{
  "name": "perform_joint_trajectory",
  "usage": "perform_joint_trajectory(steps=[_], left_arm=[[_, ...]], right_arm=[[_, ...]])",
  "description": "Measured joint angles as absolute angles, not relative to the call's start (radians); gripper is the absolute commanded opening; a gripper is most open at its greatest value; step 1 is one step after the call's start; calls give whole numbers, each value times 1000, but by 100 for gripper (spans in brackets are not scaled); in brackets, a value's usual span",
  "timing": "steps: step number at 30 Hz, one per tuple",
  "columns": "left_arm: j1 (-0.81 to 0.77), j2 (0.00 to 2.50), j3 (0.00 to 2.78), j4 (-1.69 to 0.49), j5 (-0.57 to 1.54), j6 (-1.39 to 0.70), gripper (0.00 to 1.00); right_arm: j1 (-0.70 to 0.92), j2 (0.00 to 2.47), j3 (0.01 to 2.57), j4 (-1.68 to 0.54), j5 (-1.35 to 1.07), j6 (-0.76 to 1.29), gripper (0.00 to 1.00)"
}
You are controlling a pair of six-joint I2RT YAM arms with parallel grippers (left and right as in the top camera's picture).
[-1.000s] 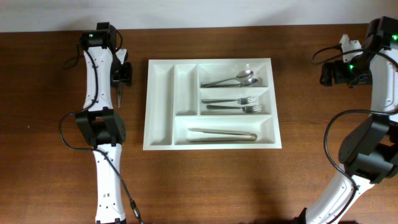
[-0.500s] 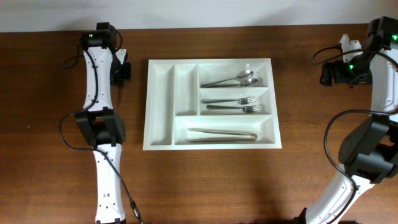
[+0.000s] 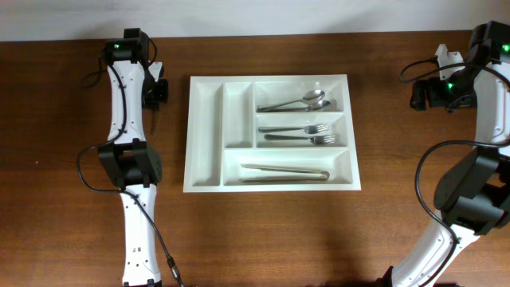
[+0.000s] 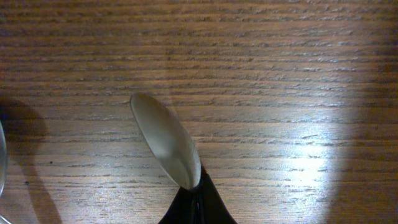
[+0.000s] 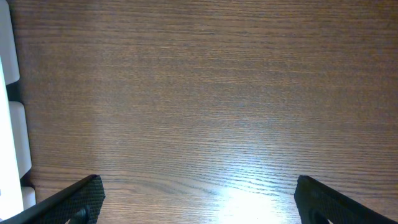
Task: Pack container
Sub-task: 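Lift the spoon and carry it right over the tray's narrow left compartment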
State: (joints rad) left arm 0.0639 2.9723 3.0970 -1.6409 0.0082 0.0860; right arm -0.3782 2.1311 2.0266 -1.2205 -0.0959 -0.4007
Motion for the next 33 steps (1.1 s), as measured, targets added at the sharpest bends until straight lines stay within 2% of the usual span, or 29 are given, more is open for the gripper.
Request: perform_joint_trajectory(steps=[12, 20, 26, 33], left_arm=[[56, 2959, 3121, -1665, 22, 106, 2], [-20, 2730, 3121, -1658, 62, 186, 2], [-117, 2613, 3134, -1683, 139, 77, 2], [-234, 2609, 3125, -1684, 224, -50, 2]], right_arm=[[-378, 2131, 2027, -1221, -96, -401, 99], [-378, 2131, 2027, -1221, -96, -401, 98], [-378, 2131, 2027, -1221, -96, -402, 99], [-378, 2131, 2027, -1221, -96, -402, 99]])
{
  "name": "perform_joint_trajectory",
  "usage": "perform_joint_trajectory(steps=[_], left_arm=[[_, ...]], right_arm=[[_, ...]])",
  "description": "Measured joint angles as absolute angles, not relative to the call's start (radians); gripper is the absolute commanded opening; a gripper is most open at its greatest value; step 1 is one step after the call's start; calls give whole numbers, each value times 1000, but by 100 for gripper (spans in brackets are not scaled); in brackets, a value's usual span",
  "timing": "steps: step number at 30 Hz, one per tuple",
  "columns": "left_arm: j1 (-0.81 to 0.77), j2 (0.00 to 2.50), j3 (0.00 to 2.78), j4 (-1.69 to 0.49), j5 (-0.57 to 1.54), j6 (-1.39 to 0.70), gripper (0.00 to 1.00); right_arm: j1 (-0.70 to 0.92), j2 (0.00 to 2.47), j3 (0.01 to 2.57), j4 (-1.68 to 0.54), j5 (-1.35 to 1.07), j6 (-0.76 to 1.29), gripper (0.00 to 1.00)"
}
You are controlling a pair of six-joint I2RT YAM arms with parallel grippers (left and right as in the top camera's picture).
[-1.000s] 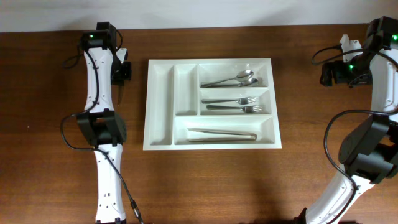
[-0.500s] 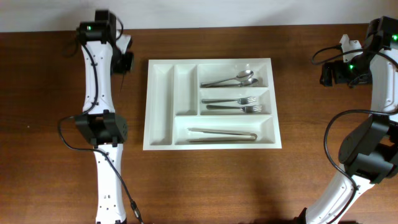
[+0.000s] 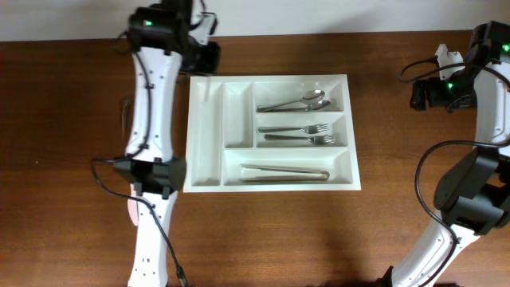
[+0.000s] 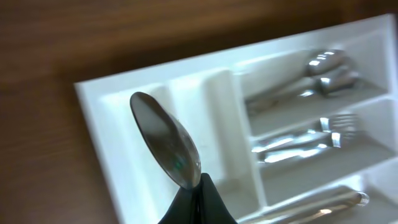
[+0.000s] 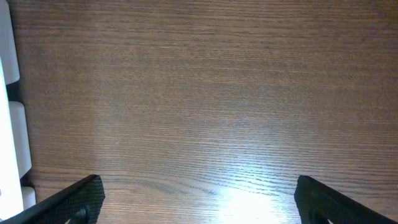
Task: Pack container
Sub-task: 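Lift the spoon and carry it right over the tray's narrow left compartment, then lower the spoon into the left compartment, open, and withdraw left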
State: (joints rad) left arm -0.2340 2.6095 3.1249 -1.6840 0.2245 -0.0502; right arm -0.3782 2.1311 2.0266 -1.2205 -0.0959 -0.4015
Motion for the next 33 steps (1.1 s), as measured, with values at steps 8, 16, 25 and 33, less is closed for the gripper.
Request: perform_joint_trajectory(steps=[8, 16, 25, 33], left_arm=[[-339, 2609, 3042, -1684, 204, -188, 2], [-340, 2609, 2969, -1685, 62, -271, 2], [-227, 2609, 2911, -1684, 26, -269, 2], [-231, 2609, 2725, -1686, 30, -250, 2]], right_arm=[[-378, 2131, 2027, -1221, -96, -401, 99], [-378, 2131, 2027, -1221, -96, -401, 99], [-378, 2131, 2027, -1221, -96, -400, 99], [-378, 2131, 2027, -1221, -96, -401, 99]])
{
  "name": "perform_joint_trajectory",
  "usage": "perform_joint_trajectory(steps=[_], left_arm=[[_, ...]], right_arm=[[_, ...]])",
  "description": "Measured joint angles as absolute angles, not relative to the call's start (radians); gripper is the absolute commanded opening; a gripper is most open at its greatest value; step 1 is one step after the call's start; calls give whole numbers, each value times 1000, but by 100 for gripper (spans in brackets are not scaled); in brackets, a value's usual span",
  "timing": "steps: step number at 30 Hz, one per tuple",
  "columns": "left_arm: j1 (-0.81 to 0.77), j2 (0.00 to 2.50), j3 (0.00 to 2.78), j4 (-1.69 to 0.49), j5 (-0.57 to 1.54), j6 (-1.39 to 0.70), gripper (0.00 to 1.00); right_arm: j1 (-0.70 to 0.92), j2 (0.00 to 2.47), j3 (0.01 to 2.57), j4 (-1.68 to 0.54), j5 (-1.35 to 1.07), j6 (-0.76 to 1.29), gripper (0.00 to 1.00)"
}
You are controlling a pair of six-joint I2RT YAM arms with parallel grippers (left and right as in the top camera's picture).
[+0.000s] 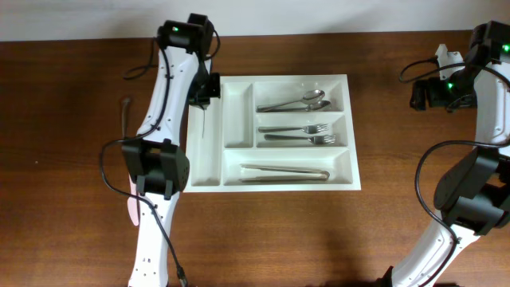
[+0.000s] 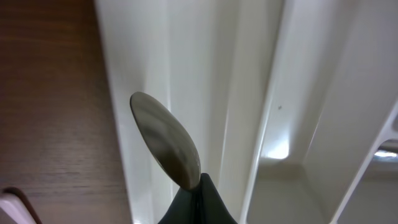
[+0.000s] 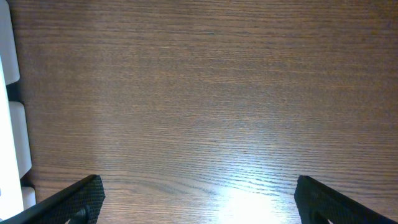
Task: Pack container
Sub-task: 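Lower the spoon into the left compartment, open, and withdraw left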
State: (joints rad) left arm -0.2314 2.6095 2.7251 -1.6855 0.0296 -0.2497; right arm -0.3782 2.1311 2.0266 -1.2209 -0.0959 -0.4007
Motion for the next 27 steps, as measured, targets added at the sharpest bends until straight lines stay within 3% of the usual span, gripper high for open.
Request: perform_joint_trajectory(steps=[18, 22, 27], left_arm=[[-247, 2609, 2593, -1661, 0, -246, 2], [-247, 2609, 2590, -1642, -9, -240, 15], [-247, 2609, 2590, -1631, -12, -239, 16]], right_arm=[[-378, 2131, 2027, -1221, -96, -401, 98], [-378, 2131, 2027, -1221, -96, -401, 99], [-378, 2131, 2027, -1221, -96, -401, 99]])
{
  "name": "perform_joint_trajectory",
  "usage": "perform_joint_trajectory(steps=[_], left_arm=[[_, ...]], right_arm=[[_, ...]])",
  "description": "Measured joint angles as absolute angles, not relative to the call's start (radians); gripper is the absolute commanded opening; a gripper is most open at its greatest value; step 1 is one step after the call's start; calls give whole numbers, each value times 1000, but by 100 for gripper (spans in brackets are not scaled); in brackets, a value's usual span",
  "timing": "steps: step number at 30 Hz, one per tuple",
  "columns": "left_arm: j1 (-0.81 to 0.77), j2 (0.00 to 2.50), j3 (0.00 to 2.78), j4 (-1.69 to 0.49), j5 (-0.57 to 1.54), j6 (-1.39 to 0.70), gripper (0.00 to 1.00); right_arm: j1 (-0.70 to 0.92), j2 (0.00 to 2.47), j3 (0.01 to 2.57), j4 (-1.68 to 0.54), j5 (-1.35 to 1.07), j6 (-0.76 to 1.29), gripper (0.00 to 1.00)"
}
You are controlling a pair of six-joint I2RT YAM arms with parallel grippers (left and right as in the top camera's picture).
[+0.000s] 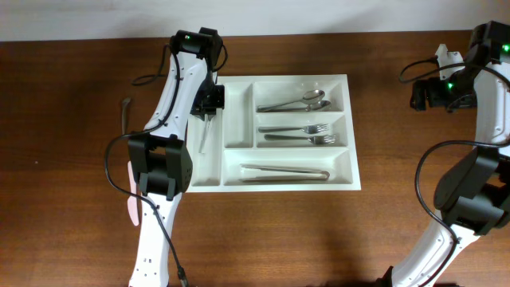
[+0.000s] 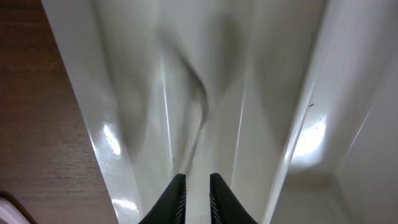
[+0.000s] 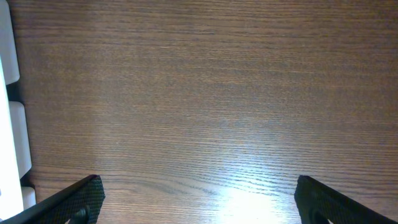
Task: Pack container
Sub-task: 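Lower the spoon into the left compartment, open, and withdraw left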
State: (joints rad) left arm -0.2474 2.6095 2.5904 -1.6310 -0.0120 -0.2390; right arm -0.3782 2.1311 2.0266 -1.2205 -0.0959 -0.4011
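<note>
The white cutlery tray (image 1: 271, 77) lies mid-table. My left gripper (image 2: 196, 177) hangs over its long leftmost compartment (image 2: 134, 93), jaws slightly apart and nothing between the fingers. Below it a slim silver utensil (image 2: 199, 106) shows blurred inside that compartment; from overhead the utensil (image 1: 205, 134) is a thin line just below the left gripper (image 1: 209, 104). My right gripper (image 3: 199, 199) stands open over bare wood at the far right, holding nothing.
Other compartments hold spoons (image 1: 296, 102), forks (image 1: 299, 134) and tongs (image 1: 284, 172). One more dark utensil (image 1: 125, 114) lies on the wood left of the tray. The tray's edge (image 3: 7, 93) shows at the left of the right wrist view.
My left gripper has opened and let go of the silver utensil, which is now down in the tray's leftmost compartment. The gripper sits slightly further right. The right arm has not moved.
My left gripper first held the utensil over bare wood left of the tray. Then it carried it at the tray's back left corner, then over the leftmost compartment. Now the utensil is released into that compartment. The right gripper stayed open and still throughout.
</note>
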Motion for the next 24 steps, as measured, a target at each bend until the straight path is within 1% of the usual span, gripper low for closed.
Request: perform_joint_trajectory(steps=[2, 5, 8, 12, 13, 14, 15, 18, 20, 21, 24], left_arm=[[-247, 2609, 2590, -1630, -12, -239, 17], [-247, 2609, 2590, -1623, -13, -229, 25], [-247, 2609, 2590, -1591, -13, -204, 36], [-239, 2609, 2604, -1580, -14, -176, 45], [-234, 2609, 2617, -1579, -13, -166, 50], [-226, 2609, 2637, -1580, -14, -151, 62], [-217, 2609, 2659, -1583, -15, -128, 71], [-181, 2600, 2724, -1620, -46, -77, 74], [-149, 2584, 2745, -1658, -96, -54, 78], [-130, 2572, 2749, -1674, -125, -43, 82], [-73, 2549, 2753, -1684, -178, -25, 84]], right_arm=[[-378, 2131, 2027, -1221, -96, -401, 99], [-378, 2131, 2027, -1221, -96, -401, 99], [-378, 2131, 2027, -1221, -96, -400, 99], [-378, 2131, 2027, -1221, -96, -401, 99], [-378, 2131, 2027, -1221, -96, -401, 99], [-378, 2131, 2027, -1221, -96, -400, 99], [-378, 2131, 2027, -1221, -96, -401, 98], [-378, 2131, 2027, -1221, -96, -401, 99], [-378, 2131, 2027, -1221, -96, -401, 99], [-378, 2131, 2027, -1221, -96, -401, 99], [-378, 2131, 2027, -1221, -96, -401, 99]])
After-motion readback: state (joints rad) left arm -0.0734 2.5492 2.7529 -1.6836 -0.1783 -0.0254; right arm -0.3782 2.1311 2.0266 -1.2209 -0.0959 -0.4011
